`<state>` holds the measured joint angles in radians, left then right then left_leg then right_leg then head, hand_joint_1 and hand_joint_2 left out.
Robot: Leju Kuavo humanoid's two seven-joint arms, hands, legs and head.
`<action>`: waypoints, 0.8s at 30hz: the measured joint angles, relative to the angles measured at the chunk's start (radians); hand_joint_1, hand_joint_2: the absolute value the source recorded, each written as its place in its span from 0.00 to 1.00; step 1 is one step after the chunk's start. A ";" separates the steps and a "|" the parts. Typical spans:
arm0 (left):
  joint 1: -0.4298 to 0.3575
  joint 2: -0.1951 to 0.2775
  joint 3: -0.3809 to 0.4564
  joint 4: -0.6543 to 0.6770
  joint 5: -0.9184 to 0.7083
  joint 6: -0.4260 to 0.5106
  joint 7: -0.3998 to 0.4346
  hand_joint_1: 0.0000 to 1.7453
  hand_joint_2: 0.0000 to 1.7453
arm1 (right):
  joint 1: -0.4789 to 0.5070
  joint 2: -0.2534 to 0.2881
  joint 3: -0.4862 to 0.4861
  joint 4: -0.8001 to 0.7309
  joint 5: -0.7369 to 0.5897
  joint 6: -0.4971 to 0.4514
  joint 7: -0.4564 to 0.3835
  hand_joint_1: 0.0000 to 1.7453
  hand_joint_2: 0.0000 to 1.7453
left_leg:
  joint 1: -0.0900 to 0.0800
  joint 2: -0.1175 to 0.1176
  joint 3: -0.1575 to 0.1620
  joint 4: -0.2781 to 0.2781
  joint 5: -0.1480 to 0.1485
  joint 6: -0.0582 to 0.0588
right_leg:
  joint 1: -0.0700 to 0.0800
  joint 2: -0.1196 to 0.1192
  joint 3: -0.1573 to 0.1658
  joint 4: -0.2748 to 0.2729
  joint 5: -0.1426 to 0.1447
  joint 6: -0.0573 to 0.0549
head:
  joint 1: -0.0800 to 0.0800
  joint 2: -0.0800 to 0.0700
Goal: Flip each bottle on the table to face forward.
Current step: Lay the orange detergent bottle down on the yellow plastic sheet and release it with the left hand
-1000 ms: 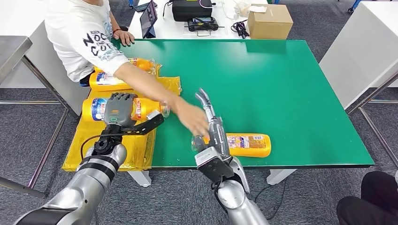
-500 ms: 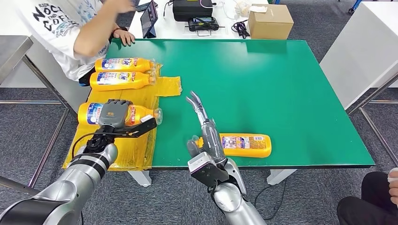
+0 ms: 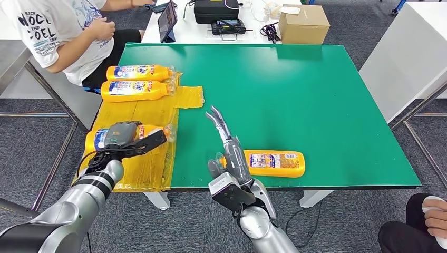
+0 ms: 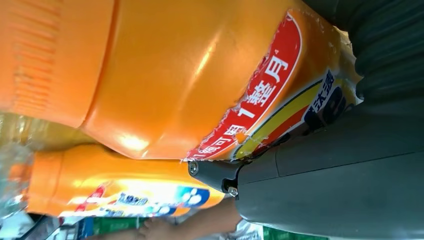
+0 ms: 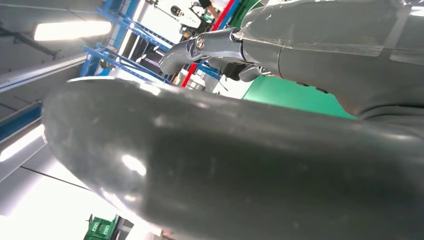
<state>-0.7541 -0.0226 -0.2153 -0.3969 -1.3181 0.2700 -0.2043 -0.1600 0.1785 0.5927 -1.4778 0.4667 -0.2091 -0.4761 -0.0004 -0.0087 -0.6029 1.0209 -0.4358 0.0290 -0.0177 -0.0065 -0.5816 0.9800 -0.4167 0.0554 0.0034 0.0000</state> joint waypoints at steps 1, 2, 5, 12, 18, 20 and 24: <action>0.000 0.002 0.002 0.003 0.000 -0.001 0.001 1.00 1.00 | 0.000 0.000 0.001 0.002 0.000 0.000 0.000 0.00 0.00 | 0.000 0.000 0.000 0.000 0.000 0.000 | 0.000 0.000 0.000 0.000 0.000 0.000 | 0.000 0.000; 0.000 0.003 0.003 0.006 0.000 -0.002 0.003 1.00 1.00 | -0.001 0.000 0.002 0.004 0.000 0.001 0.000 0.00 0.00 | 0.000 0.000 0.000 0.000 0.000 0.000 | 0.000 0.000 0.000 0.000 0.000 0.000 | 0.000 0.000; 0.000 0.007 0.004 0.013 -0.011 -0.001 0.014 1.00 1.00 | -0.003 0.000 0.006 0.010 0.000 0.002 0.000 0.00 0.00 | 0.000 0.000 0.000 0.000 0.000 0.000 | 0.000 0.000 0.000 0.000 0.000 0.000 | 0.000 0.000; 0.001 0.013 0.002 0.030 -0.040 -0.004 0.033 0.61 1.00 | -0.005 0.000 0.009 0.027 -0.004 0.006 0.000 0.00 0.00 | 0.000 0.000 0.000 0.000 0.000 0.000 | 0.000 0.000 0.000 0.000 0.000 0.000 | 0.000 0.000; 0.013 0.014 0.004 0.039 0.006 -0.047 -0.011 0.04 1.00 | -0.004 -0.003 0.010 0.049 -0.011 0.017 0.001 0.00 0.00 | 0.000 0.000 0.000 0.000 0.000 0.000 | 0.000 0.000 0.000 0.000 0.000 0.000 | 0.000 0.000; 0.014 0.014 0.005 0.042 0.014 -0.060 -0.017 0.00 1.00 | -0.004 -0.003 0.010 0.056 -0.012 0.017 -0.001 0.00 0.00 | 0.000 0.000 0.001 0.000 0.000 0.000 | 0.000 0.000 0.001 0.000 0.000 0.000 | 0.000 0.000; 0.012 0.014 0.019 0.044 0.061 -0.127 -0.064 0.00 1.00 | -0.005 -0.003 0.010 0.065 -0.015 0.017 -0.002 0.00 0.00 | 0.000 -0.001 0.003 0.000 0.000 0.000 | 0.000 0.000 0.003 0.000 0.000 0.000 | 0.000 0.000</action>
<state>-0.7420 -0.0091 -0.1960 -0.3532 -1.2569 0.1431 -0.2682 -0.1651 0.1755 0.6032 -1.4126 0.4518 -0.1923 -0.4781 -0.0005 -0.0094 -0.6002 1.0208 -0.4357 0.0289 -0.0179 -0.0069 -0.5788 0.9798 -0.4168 0.0553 0.0030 0.0000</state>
